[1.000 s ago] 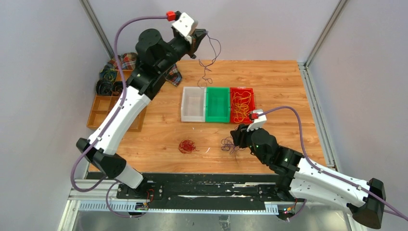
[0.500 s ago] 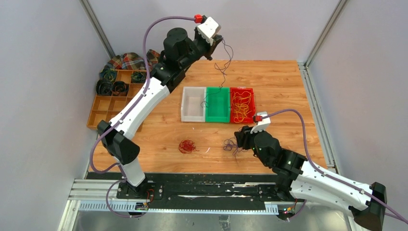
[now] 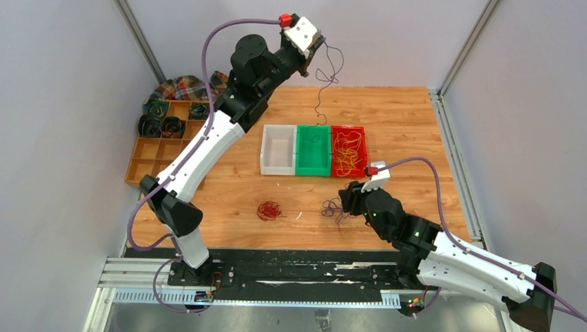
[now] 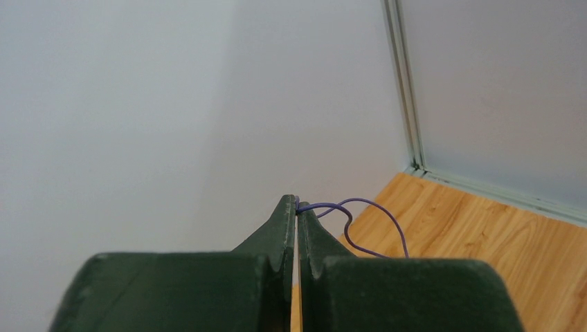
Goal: Untangle the cables
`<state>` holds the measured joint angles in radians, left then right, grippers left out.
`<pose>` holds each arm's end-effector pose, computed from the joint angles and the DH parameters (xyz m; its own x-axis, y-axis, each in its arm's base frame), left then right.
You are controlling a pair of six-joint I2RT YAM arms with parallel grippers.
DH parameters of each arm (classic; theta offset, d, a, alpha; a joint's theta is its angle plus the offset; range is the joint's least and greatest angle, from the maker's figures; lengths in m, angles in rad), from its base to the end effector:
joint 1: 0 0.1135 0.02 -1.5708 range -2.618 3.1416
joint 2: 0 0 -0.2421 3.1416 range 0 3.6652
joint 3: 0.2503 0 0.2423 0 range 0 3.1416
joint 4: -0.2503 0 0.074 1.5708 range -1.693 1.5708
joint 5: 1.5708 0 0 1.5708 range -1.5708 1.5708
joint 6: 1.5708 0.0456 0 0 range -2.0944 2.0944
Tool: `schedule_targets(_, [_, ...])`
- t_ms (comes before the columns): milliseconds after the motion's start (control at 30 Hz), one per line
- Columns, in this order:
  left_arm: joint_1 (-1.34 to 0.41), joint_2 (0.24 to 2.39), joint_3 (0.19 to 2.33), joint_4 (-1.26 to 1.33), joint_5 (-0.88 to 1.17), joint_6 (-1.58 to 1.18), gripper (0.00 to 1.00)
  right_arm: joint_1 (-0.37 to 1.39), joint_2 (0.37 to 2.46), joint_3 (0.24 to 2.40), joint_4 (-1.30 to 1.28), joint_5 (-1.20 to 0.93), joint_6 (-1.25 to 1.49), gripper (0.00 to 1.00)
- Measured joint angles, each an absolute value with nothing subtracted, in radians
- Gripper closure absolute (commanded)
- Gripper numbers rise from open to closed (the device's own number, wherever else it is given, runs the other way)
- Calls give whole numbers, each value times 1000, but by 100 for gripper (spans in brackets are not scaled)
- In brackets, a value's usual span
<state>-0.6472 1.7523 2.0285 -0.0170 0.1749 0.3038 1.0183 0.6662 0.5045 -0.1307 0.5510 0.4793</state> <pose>0.3048 -0.2403 0.5039 0.4129 0.0572 -0.9090 0.6334 0.6991 0.3317 0.1143 0.1399 0.2520 -0.3474 0.1853 -0.9192 -0.3403 0.8886 0.3077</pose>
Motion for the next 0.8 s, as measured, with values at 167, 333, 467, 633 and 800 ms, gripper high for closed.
schedule_targets(167, [-648,1731,1943,-12,171,315,100,1018,664,494,-134,551,479,58])
schedule_targets(333, [-650,1731,1862,-9,168,325,100,1018,644,492,-141,561,479,58])
schedule_targets(467, [-655,1721,1754,-7,149,339,100,1018,625,487,-140,574,479,58])
schedule_targets(633, [-669,1704,1618,-33,124,369,100,1018,619,475,-146,579,479,58])
schedule_targets(800, [-680,1705,1597,-108,112,378,100,1018,616,473,-147,582,480,58])
